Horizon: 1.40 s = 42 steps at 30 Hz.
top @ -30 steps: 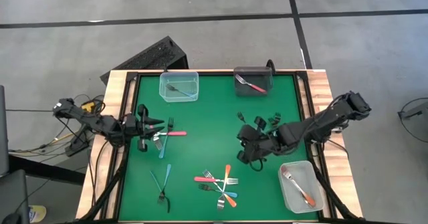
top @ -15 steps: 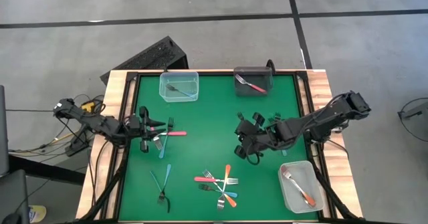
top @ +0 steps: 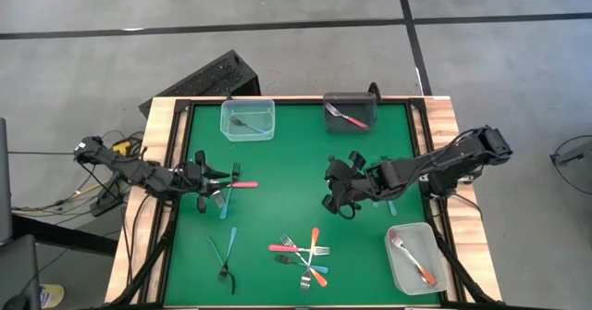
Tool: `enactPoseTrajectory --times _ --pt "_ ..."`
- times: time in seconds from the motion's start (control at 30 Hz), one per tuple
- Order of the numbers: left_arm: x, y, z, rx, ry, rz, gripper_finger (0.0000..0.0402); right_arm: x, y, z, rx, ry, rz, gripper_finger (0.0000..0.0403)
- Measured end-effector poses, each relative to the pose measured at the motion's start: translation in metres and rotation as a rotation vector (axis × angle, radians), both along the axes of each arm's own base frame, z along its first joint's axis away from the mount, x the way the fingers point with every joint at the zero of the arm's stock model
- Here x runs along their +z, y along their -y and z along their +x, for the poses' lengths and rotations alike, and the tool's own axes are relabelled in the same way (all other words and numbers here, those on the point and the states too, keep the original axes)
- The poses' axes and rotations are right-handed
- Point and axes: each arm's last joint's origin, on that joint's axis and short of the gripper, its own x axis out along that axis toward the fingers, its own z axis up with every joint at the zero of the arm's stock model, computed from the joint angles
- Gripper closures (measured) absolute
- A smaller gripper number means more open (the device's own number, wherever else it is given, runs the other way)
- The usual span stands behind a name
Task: Sort silverware by color (type)
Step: Put the black fork into the transparent bin
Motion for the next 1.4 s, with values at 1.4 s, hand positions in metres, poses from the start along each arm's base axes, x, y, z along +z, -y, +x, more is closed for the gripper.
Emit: enactPoseTrajectory --times 1.4 --pt "-0.012 -0.005 -0.005 0.104 -0.102 -0.005 0.0304 -0.002 0.0 0.001 -0.016 0.023 0.042 0.0346"
